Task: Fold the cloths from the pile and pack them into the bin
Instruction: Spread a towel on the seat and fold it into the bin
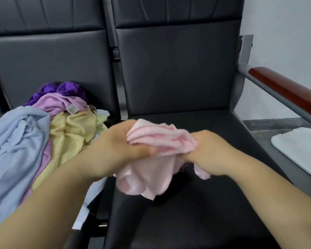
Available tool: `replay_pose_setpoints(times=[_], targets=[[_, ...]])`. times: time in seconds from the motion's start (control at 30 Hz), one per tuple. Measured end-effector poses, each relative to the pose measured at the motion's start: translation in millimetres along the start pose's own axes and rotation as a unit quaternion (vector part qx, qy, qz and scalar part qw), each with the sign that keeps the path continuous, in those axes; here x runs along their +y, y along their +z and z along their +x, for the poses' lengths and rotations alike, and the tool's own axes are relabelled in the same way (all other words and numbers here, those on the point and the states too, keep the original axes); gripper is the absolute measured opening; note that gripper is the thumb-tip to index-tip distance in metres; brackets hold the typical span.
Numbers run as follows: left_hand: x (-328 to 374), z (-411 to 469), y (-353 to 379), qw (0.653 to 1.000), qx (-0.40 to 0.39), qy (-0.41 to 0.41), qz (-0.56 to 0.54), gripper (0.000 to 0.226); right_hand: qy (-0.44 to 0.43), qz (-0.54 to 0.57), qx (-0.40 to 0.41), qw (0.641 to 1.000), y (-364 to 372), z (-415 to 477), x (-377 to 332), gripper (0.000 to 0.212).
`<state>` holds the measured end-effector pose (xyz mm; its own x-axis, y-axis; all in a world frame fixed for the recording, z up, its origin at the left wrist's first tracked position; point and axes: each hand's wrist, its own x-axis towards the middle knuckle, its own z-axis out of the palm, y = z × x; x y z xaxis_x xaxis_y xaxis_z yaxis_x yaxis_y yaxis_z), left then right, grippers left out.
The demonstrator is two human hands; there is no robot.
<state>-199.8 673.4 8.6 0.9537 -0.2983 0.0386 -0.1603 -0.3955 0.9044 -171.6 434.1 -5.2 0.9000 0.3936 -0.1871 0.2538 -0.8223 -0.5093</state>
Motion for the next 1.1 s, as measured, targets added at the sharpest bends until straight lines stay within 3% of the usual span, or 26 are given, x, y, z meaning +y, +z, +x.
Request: replay_pose_setpoints(times=[0.03,0.1,0.17,0.23,0.3,0.4,0.43,0.5,0.57,0.6,0.67,0.73,0.8,0.87,0.9,0.93,0.97,1.03,1.1], targets=[[-4,0,-2,0.996,-0.02,-0.02,0.083,0.028,-0.001,0.073,0.032,0.997,-3,1,4,0.012],[-11,1,-6,0.975,-0.009,-0.07,0.21,0.019,-0.003,0.301,0.06,0.952,-11,-2,11,0.016],[-16,0,-8,0.979,0.01,-0.084,0.185,0.017,-0.042,0.389,0.023,0.92,-12,-7,9,0.012],[-14,0,-7,0.993,0.035,-0.063,0.09,0.015,-0.072,0.408,-0.021,0.91,-7,-7,7,0.024],[-4,-1,-3,0.996,0.084,-0.03,-0.021,0.02,-0.06,0.378,-0.052,0.922,-8,-5,4,0.032],[6,-1,-2,0.987,0.077,0.02,-0.141,0.025,-0.042,0.147,-0.048,0.987,-9,0,1,0.012],[7,-2,-2,0.992,0.046,0.022,-0.12,0.022,-0.031,0.062,-0.035,0.997,-9,2,0,0.005],[0,-2,-6,0.997,-0.012,-0.008,0.081,0.025,-0.026,-0.013,0.016,0.999,-9,3,-1,0.017],[-8,0,-8,0.957,-0.023,-0.067,0.28,0.016,-0.016,0.163,0.055,0.985,-13,0,4,0.017],[-9,-1,-7,0.952,-0.004,-0.079,0.295,0.011,-0.017,0.286,0.064,0.956,-15,-2,6,0.011],[-14,1,-9,0.982,0.033,-0.061,0.178,0.005,-0.039,0.446,0.048,0.893,-15,-3,10,0.013],[-8,-1,-8,0.997,0.064,-0.032,0.033,0.014,-0.055,0.472,0.003,0.88,-15,-3,14,0.029],[0,0,-4,0.988,0.101,-0.014,-0.112,0.017,-0.041,0.373,-0.062,0.925,-16,-3,13,0.037],[11,-3,2,0.967,0.092,-0.001,-0.238,0.019,-0.014,0.188,-0.08,0.979,-16,-3,10,0.022],[15,-4,2,0.967,0.062,0.002,-0.248,0.019,-0.001,0.102,-0.052,0.993,-16,0,9,0.009],[17,-5,1,0.981,0.021,0.005,-0.195,0.022,0.005,0.037,-0.014,0.999,-17,0,6,0.007],[15,-5,0,0.996,-0.015,0.01,-0.084,0.03,0.002,0.003,0.033,0.999,-18,1,6,0.019],[3,-3,-6,0.983,-0.049,-0.015,0.175,0.034,-0.006,0.126,0.084,0.988,-25,-5,6,0.031],[-3,-1,-11,0.971,-0.015,-0.06,0.232,0.033,-0.033,0.297,0.079,0.951,-28,-10,13,0.029]])
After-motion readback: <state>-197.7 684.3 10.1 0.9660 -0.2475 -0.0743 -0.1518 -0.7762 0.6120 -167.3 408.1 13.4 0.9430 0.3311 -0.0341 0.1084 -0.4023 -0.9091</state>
